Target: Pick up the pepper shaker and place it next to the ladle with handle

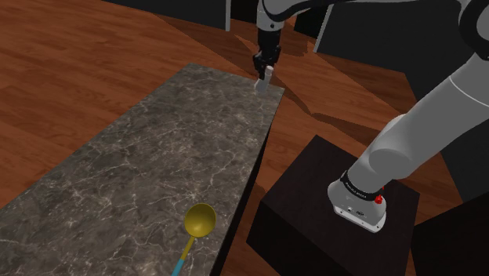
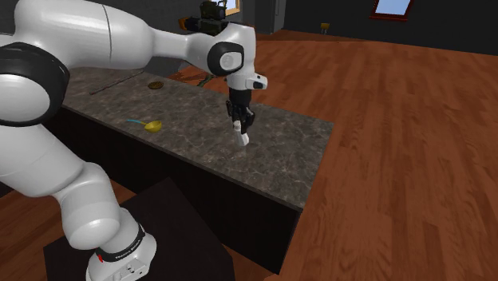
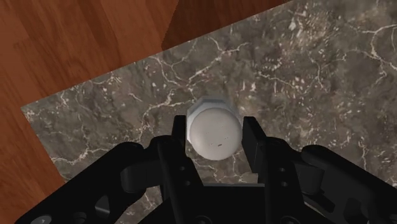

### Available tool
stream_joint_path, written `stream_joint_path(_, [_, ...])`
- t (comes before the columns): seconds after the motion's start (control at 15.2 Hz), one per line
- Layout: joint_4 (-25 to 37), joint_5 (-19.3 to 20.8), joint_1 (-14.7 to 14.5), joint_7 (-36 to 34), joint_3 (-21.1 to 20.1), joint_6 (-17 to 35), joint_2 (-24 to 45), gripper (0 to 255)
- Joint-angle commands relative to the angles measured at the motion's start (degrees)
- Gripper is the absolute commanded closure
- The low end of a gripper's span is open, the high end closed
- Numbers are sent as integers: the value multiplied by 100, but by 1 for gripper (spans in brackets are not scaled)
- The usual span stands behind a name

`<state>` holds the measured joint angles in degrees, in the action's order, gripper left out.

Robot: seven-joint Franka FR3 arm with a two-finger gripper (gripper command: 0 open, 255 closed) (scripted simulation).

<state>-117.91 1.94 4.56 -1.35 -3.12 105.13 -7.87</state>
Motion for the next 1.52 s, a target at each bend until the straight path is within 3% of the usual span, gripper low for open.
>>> stream_joint_path(0.0, [137, -3, -1, 5, 0, -167, -28, 255])
stream_joint_path(0.4, [496, -8, 0, 20, 0, -562, -65, 255])
stream_joint_path(0.92, [252, -244, -488, -1032, -633, -597, -323, 255])
stream_joint_path(1.45, [414, -448, -970, -2134, -1304, -637, -207, 255])
